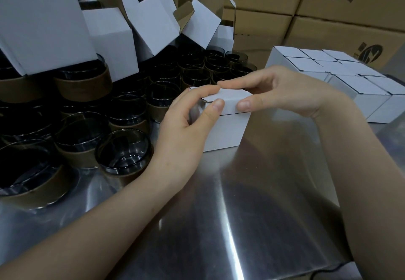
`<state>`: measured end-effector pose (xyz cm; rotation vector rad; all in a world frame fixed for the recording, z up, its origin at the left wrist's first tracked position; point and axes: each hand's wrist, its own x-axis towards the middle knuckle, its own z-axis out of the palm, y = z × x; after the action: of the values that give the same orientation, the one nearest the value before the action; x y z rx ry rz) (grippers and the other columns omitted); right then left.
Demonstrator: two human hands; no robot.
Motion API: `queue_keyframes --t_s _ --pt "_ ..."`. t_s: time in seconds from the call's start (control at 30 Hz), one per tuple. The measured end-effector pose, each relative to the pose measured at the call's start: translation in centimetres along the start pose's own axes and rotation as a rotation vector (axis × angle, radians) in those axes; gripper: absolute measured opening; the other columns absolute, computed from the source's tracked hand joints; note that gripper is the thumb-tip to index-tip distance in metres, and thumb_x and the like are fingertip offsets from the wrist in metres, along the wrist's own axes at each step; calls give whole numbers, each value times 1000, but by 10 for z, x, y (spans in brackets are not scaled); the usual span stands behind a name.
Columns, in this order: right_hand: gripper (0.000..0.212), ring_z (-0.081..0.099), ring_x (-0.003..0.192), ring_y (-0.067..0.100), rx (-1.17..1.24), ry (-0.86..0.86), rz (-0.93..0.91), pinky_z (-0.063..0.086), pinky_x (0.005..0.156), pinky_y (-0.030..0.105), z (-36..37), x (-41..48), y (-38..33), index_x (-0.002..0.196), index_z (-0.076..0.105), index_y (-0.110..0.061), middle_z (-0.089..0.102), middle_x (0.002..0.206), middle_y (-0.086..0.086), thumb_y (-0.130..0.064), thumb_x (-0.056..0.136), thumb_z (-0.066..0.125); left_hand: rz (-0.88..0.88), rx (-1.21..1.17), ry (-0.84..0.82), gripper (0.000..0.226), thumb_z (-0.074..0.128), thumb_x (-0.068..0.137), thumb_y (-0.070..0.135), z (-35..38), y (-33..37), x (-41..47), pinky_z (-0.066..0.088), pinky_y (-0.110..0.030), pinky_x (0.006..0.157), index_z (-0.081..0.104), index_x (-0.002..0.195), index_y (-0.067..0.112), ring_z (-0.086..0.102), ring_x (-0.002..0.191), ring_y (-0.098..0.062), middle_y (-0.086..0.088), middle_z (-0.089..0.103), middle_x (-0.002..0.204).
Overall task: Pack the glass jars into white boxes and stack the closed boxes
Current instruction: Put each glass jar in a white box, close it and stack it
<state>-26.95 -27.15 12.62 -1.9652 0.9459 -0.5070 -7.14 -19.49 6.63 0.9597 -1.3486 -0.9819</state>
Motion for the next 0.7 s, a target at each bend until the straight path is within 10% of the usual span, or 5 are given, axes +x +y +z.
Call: queue_keyframes --t_s 0.7 --pt "56 63 116 8 -14 33 -15 48 98 20 2 2 0 118 70 -28 71 119 -9 -39 64 81 -12 76 -44 20 52 100 25 -1 0 0 41 -48 106 60 118 26 50 125 -21 -3 55 131"
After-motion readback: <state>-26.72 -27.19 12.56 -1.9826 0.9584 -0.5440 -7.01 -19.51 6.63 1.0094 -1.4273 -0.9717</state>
